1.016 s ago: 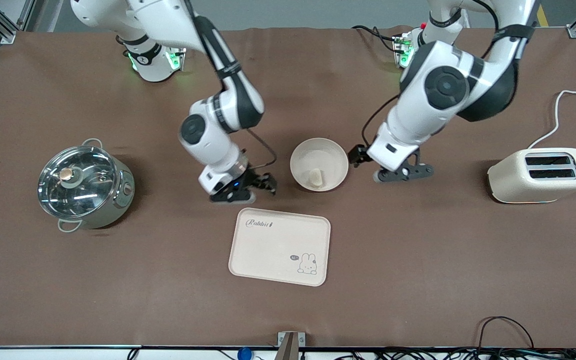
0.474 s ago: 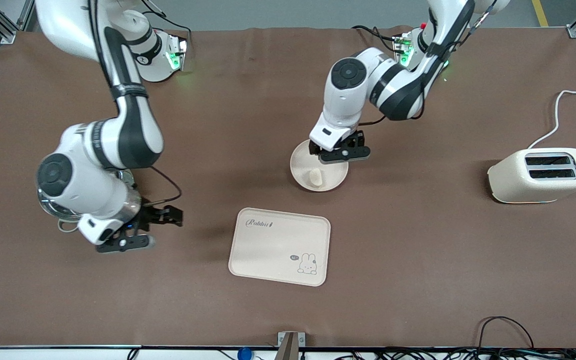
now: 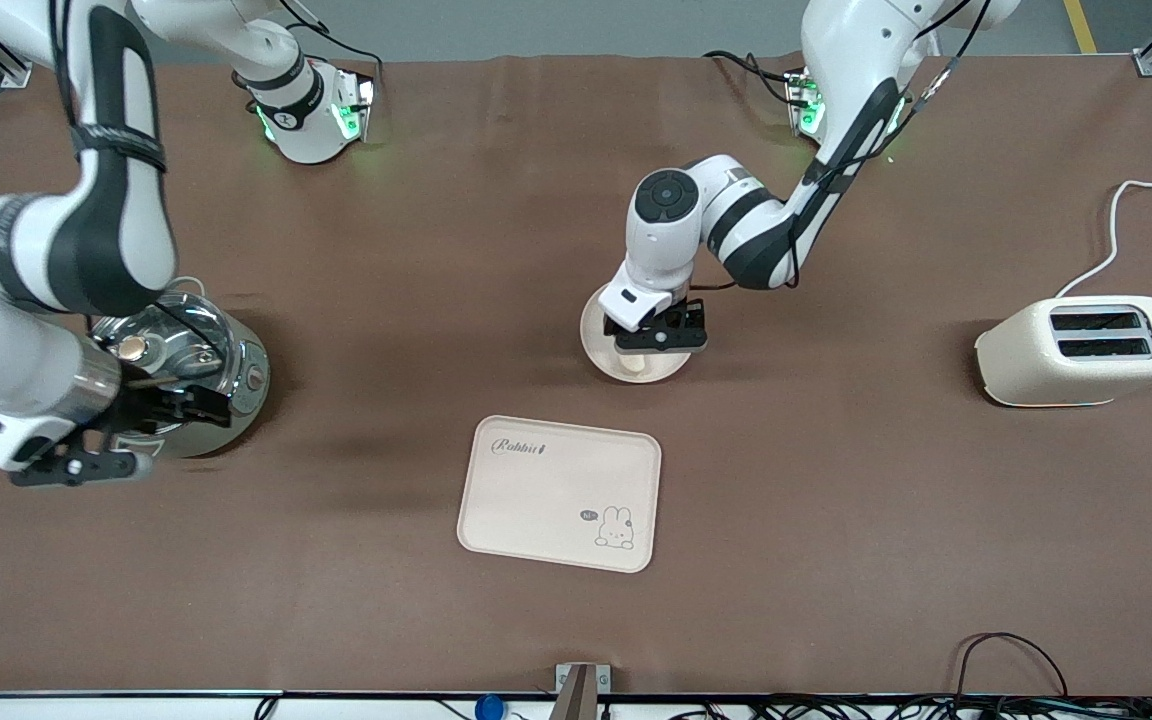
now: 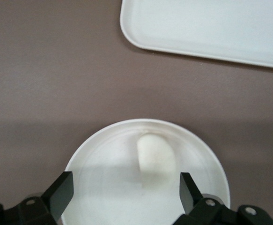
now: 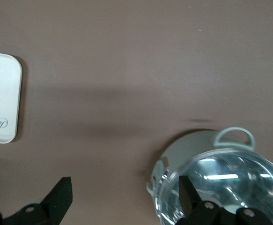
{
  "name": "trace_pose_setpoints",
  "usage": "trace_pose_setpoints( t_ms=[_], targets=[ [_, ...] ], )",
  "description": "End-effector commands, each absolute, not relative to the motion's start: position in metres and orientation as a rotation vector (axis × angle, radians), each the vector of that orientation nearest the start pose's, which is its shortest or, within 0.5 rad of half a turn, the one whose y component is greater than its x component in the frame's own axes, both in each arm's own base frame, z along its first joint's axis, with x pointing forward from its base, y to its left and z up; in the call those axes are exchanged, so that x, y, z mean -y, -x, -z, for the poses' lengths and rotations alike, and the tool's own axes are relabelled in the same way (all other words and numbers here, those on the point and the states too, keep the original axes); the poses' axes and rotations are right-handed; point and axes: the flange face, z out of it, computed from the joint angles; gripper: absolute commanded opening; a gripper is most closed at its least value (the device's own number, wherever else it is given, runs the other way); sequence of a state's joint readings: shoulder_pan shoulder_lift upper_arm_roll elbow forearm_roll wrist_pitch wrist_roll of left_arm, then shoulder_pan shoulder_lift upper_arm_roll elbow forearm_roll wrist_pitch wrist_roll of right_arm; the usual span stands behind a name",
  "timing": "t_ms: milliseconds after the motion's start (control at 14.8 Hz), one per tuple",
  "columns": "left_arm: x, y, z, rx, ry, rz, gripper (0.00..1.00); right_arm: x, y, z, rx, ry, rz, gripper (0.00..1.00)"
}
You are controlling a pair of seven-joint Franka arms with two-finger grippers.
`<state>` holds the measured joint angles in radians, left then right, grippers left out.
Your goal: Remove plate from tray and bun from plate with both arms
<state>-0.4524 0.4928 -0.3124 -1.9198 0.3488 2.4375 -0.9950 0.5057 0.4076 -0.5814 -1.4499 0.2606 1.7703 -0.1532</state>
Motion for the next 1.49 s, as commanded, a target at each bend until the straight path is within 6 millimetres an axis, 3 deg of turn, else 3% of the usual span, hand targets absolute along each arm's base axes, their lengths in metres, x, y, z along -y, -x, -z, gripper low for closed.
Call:
trace_pose_setpoints(
  t_ms=[0, 135, 339, 542, 880, 1016, 1286, 1422],
  targets=[
    [0.439, -0.475, -0.253, 0.019, 3.138, 0.206, 1.00, -0.006, -0.643, -0.522, 0.080, 3.090, -0.007, 1.00],
    [0.444, -0.474, -0.246, 0.012, 3.159, 0.209, 1.00, 0.009, -0.628, -0.542, 0.045, 3.064, -0.053, 1.00],
    [0.462, -0.471, -0.224, -0.012, 3.170, 0.178, 1.00, 0.027, -0.619, -0.559, 0.009, 3.067, -0.034, 1.00],
    [0.463, -0.467, -0.211, -0.006, 3.163, 0.154, 1.00, 0.040, -0.608, -0.582, 0.019, 3.118, 0.003, 1.00],
    [0.457, -0.467, -0.199, -0.050, 3.147, 0.174, 1.00, 0.040, -0.597, -0.609, -0.028, 3.103, -0.028, 1.00],
    [0.457, -0.467, -0.199, -0.042, 3.156, 0.180, 0.95, 0.035, -0.591, -0.627, 0.002, 3.117, 0.030, 1.00],
    [0.461, -0.464, -0.197, 0.046, 3.157, 0.177, 0.74, 0.045, -0.573, -0.652, -0.037, 3.097, 0.077, 1.00],
    [0.461, -0.463, -0.196, 0.049, 3.157, 0.174, 0.69, 0.039, -0.566, -0.650, -0.024, 3.094, 0.003, 1.00]
  ],
)
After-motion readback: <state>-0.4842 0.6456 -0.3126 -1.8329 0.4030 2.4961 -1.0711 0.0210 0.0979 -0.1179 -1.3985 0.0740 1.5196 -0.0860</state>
